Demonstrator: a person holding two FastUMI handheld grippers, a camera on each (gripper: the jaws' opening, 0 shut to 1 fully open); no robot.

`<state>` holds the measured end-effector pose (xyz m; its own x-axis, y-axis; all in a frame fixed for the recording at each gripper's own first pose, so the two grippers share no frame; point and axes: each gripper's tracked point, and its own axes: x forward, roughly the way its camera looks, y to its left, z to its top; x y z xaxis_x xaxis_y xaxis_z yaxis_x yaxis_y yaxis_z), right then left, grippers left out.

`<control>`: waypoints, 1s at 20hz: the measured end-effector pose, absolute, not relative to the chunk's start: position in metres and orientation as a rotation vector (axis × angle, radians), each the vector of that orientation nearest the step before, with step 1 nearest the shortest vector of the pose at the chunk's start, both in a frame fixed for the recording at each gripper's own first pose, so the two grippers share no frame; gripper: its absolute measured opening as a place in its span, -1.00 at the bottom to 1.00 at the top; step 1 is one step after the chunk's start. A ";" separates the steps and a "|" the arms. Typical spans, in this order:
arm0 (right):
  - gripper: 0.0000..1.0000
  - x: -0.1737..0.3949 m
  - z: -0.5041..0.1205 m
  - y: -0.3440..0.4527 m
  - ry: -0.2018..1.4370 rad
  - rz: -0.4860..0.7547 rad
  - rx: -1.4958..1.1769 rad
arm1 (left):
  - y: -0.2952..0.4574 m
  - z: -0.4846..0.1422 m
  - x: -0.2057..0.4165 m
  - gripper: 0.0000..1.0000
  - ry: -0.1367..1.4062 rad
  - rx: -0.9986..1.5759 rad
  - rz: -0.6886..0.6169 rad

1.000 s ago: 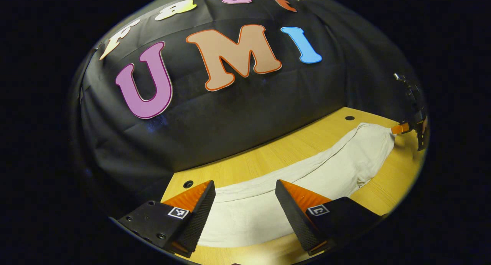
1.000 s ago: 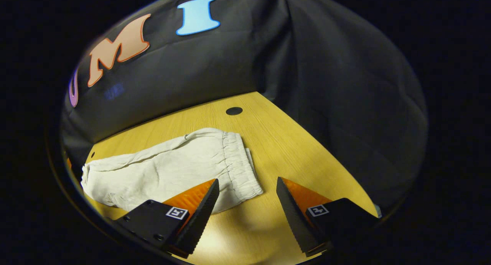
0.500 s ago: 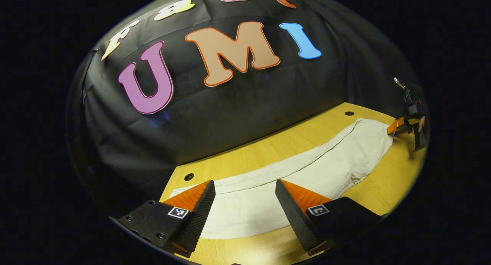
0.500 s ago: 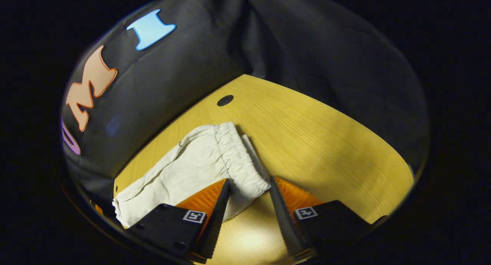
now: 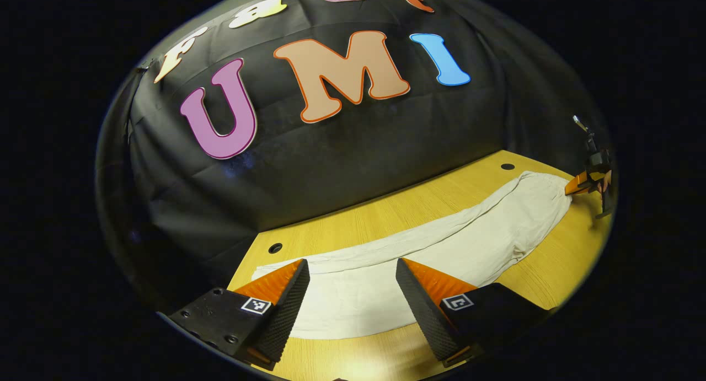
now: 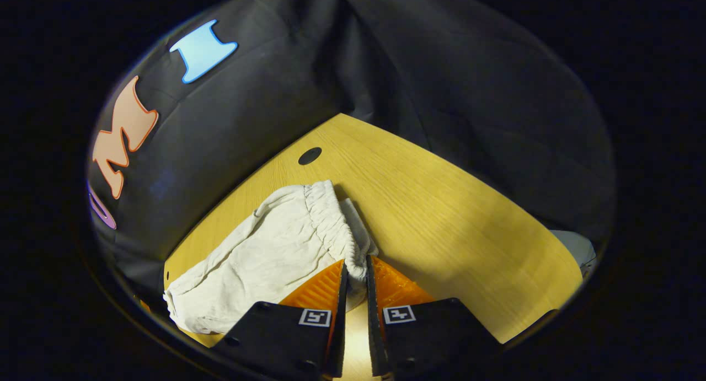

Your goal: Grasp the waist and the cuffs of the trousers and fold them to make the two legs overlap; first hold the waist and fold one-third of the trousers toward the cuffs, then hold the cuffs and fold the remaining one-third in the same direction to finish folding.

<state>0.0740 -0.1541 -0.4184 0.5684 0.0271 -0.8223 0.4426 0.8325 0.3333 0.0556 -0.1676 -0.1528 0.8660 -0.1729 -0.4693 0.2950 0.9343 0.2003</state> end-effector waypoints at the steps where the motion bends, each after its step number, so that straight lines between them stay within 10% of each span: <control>1: -0.59 0.076 -0.413 -0.155 0.935 -0.251 0.557 | -0.167 -0.152 0.054 0.92 0.463 0.270 -0.243; 20: -0.60 0.125 -0.238 0.022 0.701 0.090 0.573 | -0.051 -0.164 0.043 0.92 0.451 0.174 -0.170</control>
